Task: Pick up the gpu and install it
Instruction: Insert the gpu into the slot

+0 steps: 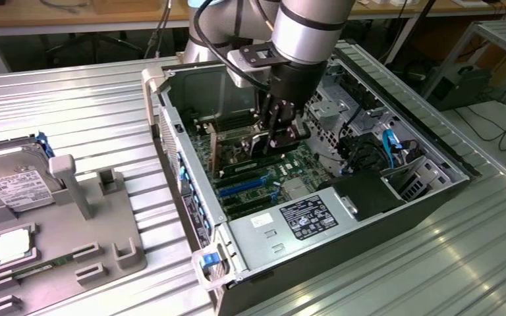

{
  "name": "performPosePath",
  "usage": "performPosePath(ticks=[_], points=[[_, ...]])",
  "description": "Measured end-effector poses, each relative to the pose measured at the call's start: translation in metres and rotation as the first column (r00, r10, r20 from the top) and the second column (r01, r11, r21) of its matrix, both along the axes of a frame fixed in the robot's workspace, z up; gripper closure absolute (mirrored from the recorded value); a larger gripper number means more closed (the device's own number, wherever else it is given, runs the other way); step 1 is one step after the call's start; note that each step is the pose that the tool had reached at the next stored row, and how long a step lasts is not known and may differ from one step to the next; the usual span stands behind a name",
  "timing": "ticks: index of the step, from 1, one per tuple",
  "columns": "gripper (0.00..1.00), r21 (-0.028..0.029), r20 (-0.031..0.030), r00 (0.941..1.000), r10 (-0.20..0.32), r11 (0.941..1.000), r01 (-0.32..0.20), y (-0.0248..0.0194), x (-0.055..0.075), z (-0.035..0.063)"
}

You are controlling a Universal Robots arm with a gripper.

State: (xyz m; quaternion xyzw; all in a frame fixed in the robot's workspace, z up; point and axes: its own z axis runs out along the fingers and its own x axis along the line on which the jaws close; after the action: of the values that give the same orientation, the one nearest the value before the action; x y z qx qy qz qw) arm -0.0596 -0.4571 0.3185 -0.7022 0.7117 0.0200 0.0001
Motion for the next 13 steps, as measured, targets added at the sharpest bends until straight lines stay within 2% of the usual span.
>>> performPosePath(ticks=[4,11,13], points=[[0.72,0.0001,0.0,1.0,0.0,1.0,0.0,-0.0042,0.0,-0.0024],[0.72,0.0,-0.0006,0.9995,0.032,0.9995,-0.032,-0.0043,-0.002,-0.0111],[0.72,-0.0005,-0.0008,0.9995,0.033,0.9995,-0.033,-0.0024,-0.003,-0.0142]])
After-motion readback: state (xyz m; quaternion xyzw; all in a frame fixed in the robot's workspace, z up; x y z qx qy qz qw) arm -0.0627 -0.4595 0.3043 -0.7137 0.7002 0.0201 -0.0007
